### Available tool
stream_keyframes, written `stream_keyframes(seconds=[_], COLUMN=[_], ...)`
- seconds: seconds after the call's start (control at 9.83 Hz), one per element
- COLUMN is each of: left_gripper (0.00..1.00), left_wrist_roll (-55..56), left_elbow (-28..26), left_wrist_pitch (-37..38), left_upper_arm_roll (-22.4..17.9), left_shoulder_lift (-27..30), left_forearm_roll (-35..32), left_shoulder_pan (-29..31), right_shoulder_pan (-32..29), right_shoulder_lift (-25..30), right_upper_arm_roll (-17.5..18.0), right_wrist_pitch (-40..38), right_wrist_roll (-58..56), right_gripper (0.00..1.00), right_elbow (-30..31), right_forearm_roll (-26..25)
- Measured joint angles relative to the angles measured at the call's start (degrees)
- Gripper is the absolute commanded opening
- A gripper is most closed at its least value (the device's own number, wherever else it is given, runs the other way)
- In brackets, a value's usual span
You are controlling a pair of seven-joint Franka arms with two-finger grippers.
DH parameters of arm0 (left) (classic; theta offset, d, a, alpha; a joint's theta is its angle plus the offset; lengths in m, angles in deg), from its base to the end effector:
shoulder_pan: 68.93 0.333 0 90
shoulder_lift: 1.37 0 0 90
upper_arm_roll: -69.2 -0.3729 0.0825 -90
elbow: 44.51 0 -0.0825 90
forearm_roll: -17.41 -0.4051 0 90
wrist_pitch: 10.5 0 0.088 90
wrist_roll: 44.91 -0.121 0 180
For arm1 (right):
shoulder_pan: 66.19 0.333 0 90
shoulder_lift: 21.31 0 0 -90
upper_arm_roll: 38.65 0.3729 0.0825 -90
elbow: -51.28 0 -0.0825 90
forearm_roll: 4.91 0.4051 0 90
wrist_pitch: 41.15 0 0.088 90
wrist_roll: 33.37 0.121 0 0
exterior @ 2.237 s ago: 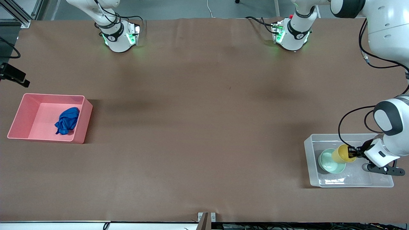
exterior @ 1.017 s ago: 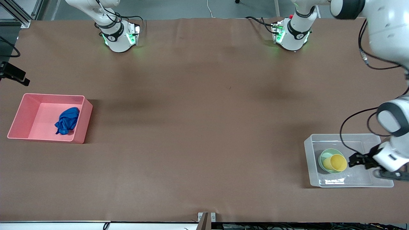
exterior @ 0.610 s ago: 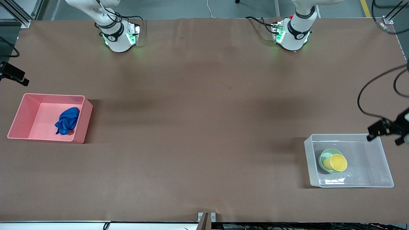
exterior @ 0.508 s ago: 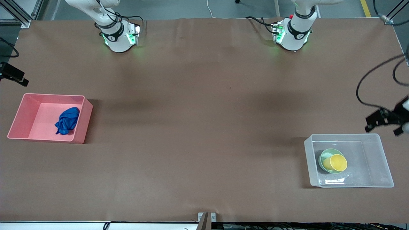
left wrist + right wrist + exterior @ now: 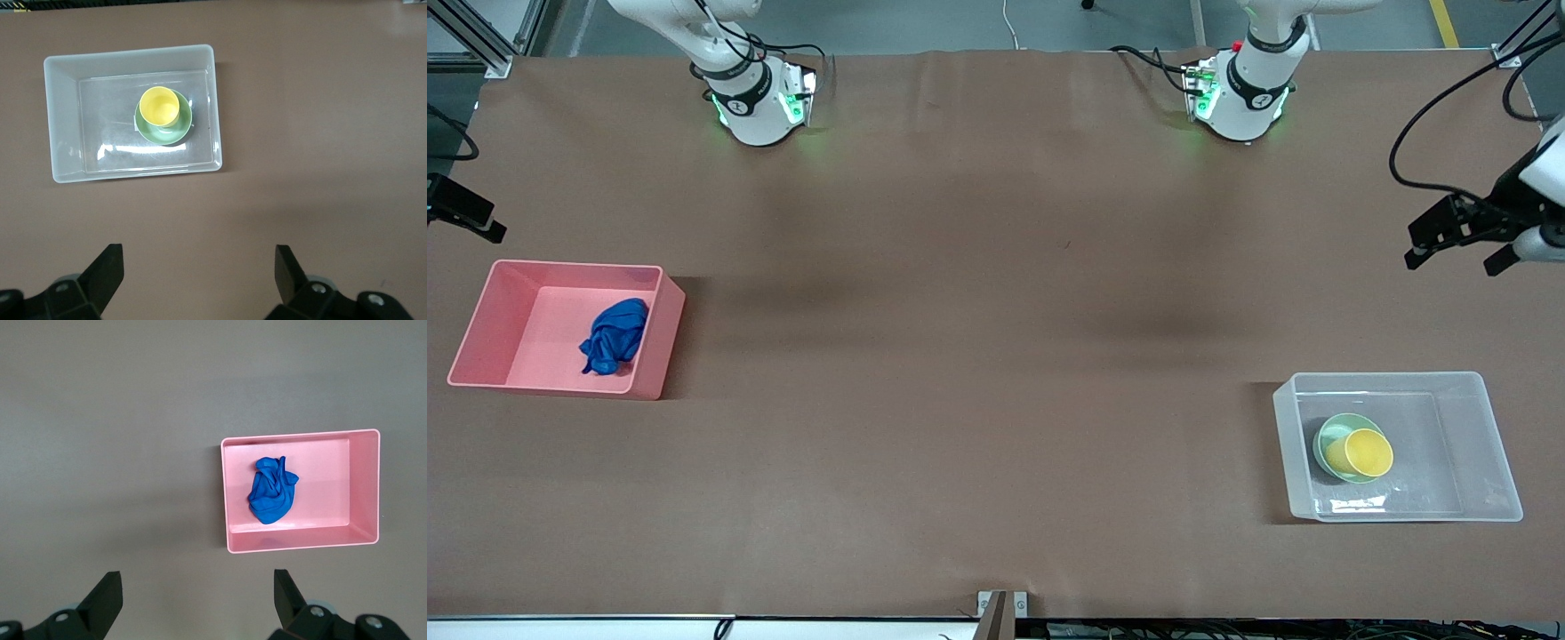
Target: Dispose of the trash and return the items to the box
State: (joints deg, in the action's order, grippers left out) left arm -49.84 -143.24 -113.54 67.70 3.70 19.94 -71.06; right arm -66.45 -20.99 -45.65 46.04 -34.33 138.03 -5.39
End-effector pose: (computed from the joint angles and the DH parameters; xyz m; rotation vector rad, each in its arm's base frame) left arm 0.5652 -0.0098 0.6633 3.0880 -0.1399 0.2560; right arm 0.5645 -0.0732 0.6941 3.1281 -0.1729 0.0198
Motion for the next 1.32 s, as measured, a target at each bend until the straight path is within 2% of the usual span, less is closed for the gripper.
stream_keyframes(seconds=[0.2,0.41,0.71,1.32], left_gripper=[1.0,1.0,1.0,1.0], left_wrist_roll=[0.44,0.46,0.94,2.0], left_elbow=[8.39,13.39,13.35,12.79], left_wrist_pitch=[7.14,11.6,14.32,14.48], left_upper_arm_roll=[0.17,0.09,-0.04,0.55], left_shoulder_lift=[-2.28,-4.42,-4.82,-4.8], left_forearm_roll=[-0.08,-0.11,-0.11,-0.63], left_shoulder_pan=[0.0,0.17,0.43,0.37], right_shoulder_pan=[0.43,1.44,1.46,1.45], right_shoulder_lift=[0.0,0.0,0.0,0.0], right_upper_arm_roll=[-0.53,-1.87,-2.35,-2.49], right_wrist_pitch=[-0.03,-0.05,-0.06,-0.16], right_wrist_roll=[0.0,0.0,0.0,0.0], right_gripper=[1.0,1.0,1.0,1.0], right_elbow=[0.0,0.0,0.0,0.03], right_forearm_roll=[0.04,0.05,0.05,0.05])
